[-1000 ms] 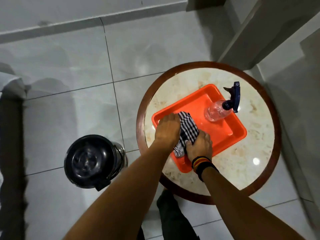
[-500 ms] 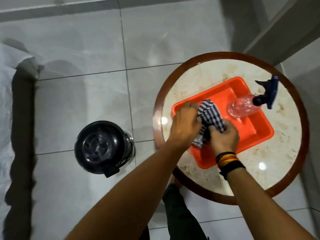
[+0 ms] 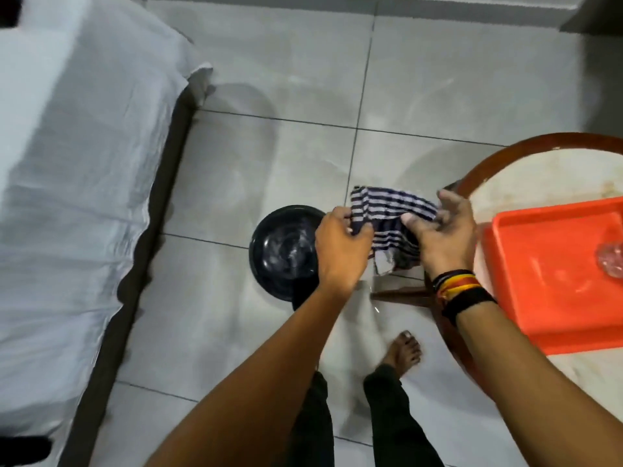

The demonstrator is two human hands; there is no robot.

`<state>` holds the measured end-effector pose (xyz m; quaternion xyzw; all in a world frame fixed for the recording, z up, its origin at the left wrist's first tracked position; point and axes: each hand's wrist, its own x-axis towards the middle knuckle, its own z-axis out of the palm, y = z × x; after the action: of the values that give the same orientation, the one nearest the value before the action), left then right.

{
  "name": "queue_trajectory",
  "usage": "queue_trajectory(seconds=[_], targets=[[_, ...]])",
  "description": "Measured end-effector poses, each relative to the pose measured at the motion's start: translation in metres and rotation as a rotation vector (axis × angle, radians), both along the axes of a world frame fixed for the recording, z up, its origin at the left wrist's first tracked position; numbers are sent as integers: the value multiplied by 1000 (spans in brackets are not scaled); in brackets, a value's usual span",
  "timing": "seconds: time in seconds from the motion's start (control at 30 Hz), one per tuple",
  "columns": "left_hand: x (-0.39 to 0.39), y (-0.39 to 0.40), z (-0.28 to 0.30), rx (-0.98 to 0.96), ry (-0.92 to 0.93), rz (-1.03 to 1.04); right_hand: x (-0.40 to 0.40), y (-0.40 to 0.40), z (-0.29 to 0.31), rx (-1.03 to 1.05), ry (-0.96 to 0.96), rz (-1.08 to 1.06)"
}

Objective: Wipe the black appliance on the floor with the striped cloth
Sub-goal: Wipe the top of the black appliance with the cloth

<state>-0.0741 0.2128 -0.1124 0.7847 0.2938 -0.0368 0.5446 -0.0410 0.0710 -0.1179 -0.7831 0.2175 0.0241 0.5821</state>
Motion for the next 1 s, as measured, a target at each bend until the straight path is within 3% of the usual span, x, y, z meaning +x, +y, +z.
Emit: queue_trajectory(seconds=[0.2, 0.4, 0.5, 0.6, 0.73, 0.87, 1.0], targets=[[-54, 64, -87, -63, 156, 235, -9, 82, -88, -105, 205, 300], [-78, 84, -163, -43, 288, 349, 4, 135, -166, -252, 219, 521], [-90, 85, -191, 123, 375, 292, 7, 151, -196, -349, 152, 653], [-104, 80, -216, 302, 512, 237, -5, 158, -223, -601, -14, 943], [-113, 68, -248, 114, 696, 88, -35, 149, -262, -880, -79, 1344], [-103, 62, -272, 65, 674, 151, -45, 143, -290, -1017, -181, 1328], [-100, 67, -285, 148, 616, 185, -52, 154, -296, -1046, -143, 1131]])
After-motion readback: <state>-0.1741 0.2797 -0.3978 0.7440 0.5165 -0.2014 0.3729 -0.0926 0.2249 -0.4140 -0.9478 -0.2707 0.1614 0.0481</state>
